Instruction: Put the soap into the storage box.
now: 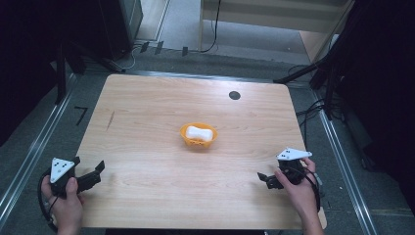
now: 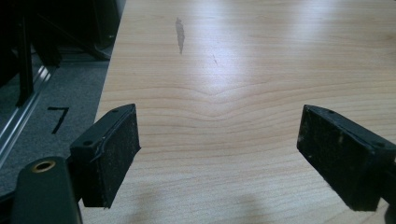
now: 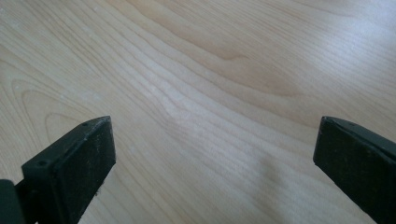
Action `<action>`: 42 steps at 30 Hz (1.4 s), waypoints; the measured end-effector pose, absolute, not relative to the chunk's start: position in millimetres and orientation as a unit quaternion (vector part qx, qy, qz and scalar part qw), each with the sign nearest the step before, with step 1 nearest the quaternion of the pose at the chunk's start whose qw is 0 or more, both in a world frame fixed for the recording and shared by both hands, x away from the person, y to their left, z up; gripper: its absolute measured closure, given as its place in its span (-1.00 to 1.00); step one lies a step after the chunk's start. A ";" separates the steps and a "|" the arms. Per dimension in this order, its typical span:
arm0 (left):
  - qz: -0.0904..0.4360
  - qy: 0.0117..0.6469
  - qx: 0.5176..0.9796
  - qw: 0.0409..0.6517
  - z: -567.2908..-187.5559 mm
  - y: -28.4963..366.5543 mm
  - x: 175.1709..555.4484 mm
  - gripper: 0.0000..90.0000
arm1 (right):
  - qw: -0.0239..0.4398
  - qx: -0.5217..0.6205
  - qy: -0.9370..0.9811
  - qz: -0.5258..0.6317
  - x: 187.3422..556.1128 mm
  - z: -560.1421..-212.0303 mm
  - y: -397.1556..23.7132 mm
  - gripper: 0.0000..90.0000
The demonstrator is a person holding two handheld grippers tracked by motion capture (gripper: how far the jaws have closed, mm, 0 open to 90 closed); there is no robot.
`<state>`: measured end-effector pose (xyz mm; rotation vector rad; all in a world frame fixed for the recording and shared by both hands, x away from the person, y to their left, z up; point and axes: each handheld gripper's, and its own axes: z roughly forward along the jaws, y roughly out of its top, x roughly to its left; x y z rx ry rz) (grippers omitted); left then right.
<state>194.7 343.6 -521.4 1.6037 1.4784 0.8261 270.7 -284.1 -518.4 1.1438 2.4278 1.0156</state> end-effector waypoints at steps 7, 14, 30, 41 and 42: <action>0.326 0.582 0.632 0.394 -521.4 343.6 194.6 -0.70 | 0.141 0.409 0.825 0.363 258.1 -524.5 -296.8 -1.00; 0.326 0.582 0.633 0.393 -521.4 343.3 194.9 -0.70 | 0.153 0.417 0.815 0.371 245.7 -526.8 -312.4 -1.00; 0.328 0.582 0.634 0.391 -521.4 342.7 194.9 -0.70 | 0.168 0.451 0.785 0.391 217.2 -539.2 -349.3 -1.00; 0.328 0.582 0.633 0.391 -521.5 342.7 195.0 -0.70 | 0.187 0.473 0.761 0.403 202.2 -546.3 -370.7 -1.00; 0.327 0.582 0.633 0.392 -521.6 342.8 195.3 -0.70 | 0.192 0.479 0.753 0.408 199.9 -548.7 -375.4 -1.00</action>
